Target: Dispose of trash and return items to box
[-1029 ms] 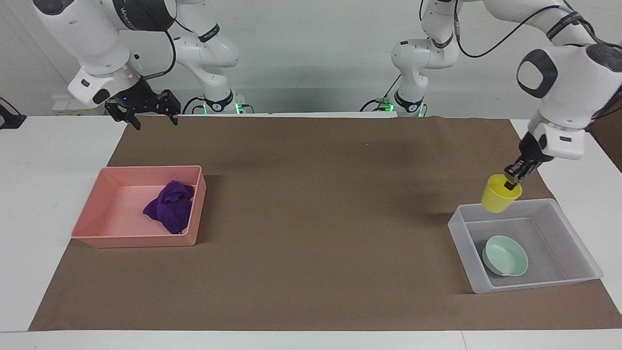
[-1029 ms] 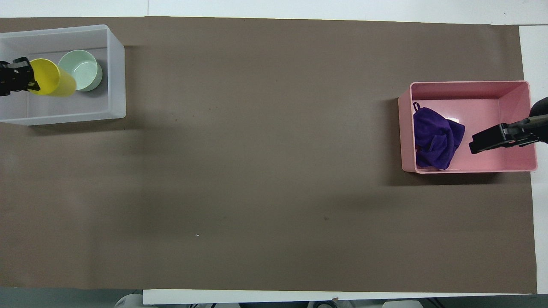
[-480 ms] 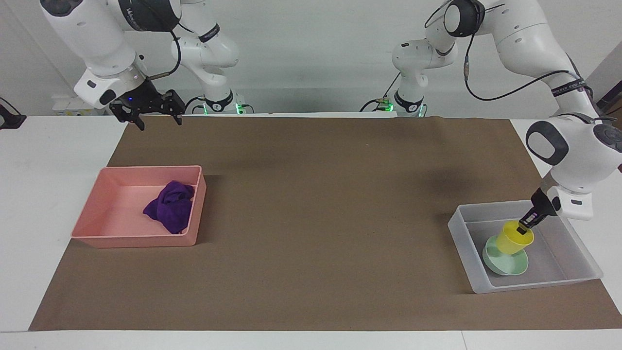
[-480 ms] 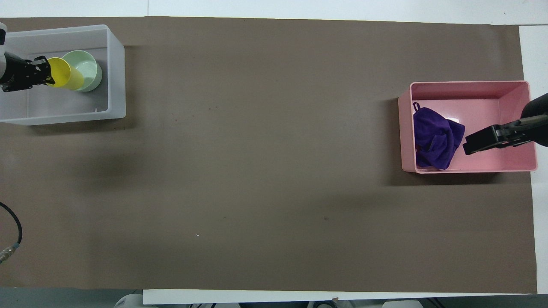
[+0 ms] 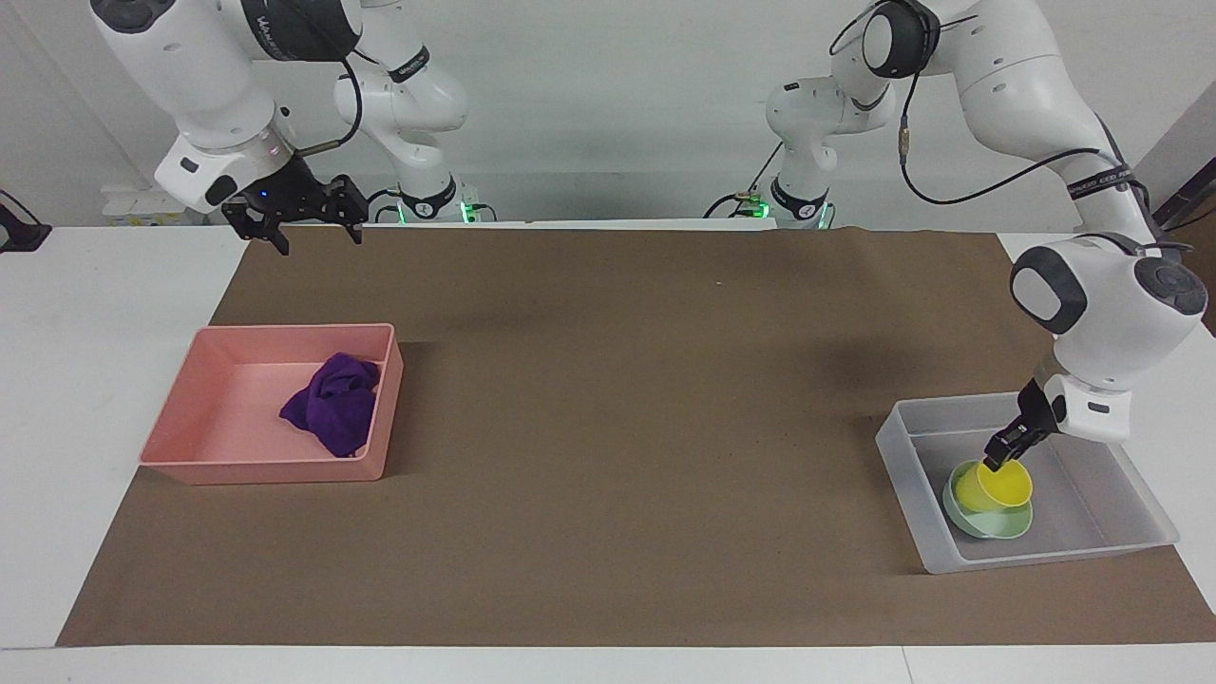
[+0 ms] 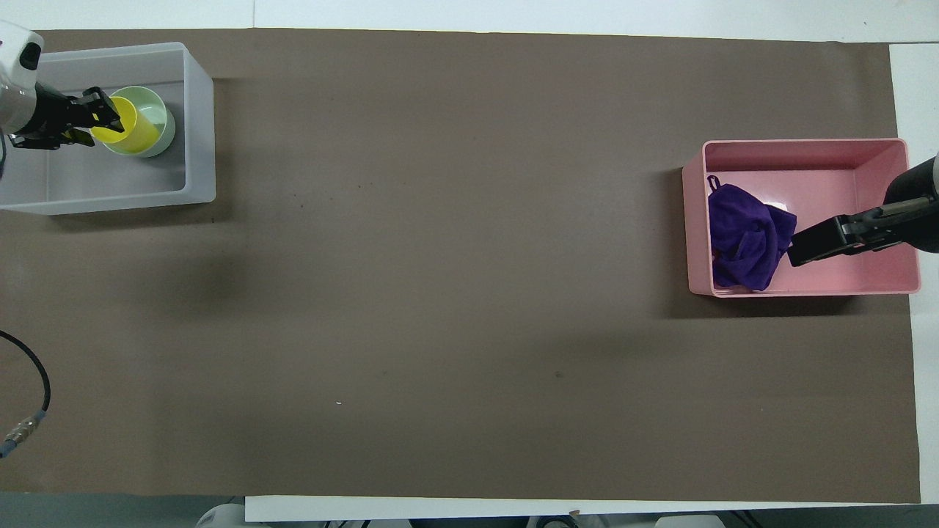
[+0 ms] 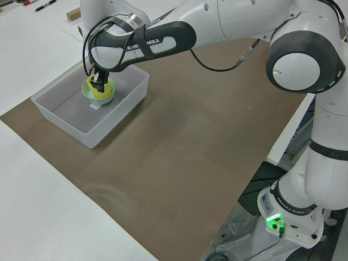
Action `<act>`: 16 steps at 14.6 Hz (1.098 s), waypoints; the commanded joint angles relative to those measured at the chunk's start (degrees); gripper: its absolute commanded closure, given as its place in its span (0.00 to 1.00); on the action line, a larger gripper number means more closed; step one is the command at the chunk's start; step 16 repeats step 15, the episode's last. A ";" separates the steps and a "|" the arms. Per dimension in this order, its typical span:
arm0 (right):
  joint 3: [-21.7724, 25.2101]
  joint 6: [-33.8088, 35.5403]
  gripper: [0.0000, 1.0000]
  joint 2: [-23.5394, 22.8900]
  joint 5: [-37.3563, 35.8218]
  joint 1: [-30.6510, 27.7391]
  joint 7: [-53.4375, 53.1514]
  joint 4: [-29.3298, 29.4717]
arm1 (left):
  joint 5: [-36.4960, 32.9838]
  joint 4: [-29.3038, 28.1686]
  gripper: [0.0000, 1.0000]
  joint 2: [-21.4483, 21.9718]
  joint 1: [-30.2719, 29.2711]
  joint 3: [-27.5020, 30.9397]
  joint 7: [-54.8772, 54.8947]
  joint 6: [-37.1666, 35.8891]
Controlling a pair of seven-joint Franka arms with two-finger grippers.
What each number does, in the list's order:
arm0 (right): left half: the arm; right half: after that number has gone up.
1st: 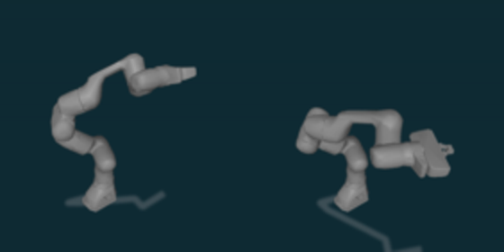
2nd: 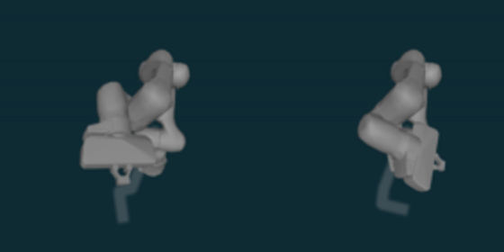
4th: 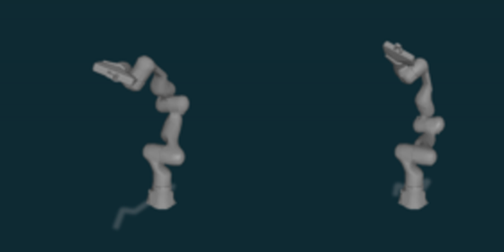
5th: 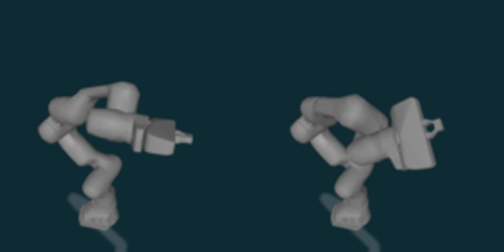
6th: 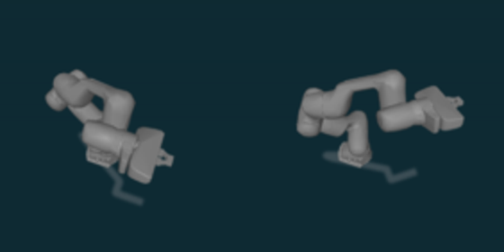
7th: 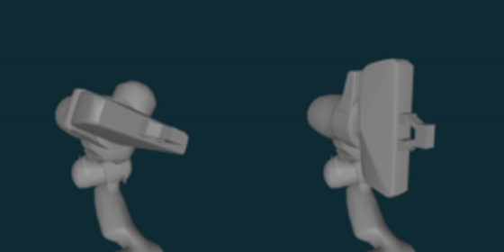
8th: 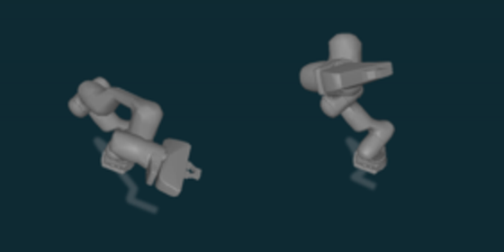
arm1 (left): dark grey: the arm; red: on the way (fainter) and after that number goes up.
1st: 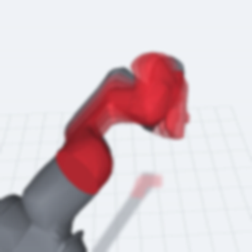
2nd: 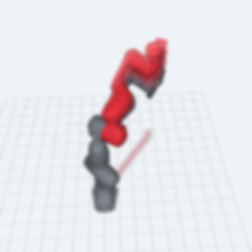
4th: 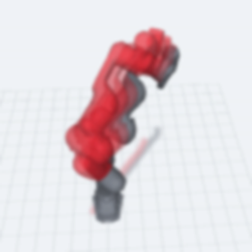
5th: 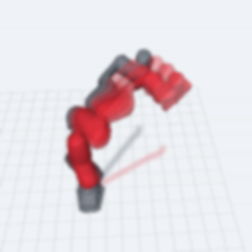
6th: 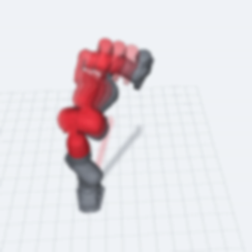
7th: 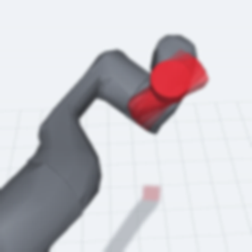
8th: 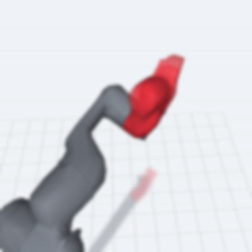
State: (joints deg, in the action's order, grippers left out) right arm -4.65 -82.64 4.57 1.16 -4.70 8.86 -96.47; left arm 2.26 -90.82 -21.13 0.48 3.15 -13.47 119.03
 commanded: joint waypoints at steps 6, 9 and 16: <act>-0.27 -1.56 0.00 0.88 0.68 -0.40 1.43 -1.62 | -1.20 -8.57 0.00 24.01 7.86 -0.07 2.21 -25.50; -0.27 -1.47 0.01 0.97 0.68 -0.49 1.34 -1.80 | -1.38 -10.08 0.00 26.05 7.87 -0.07 11.33 -25.24; -0.18 -3.14 0.01 1.41 0.68 -0.57 1.42 -3.28 | -1.30 -9.46 0.00 25.61 6.81 0.63 15.84 -24.46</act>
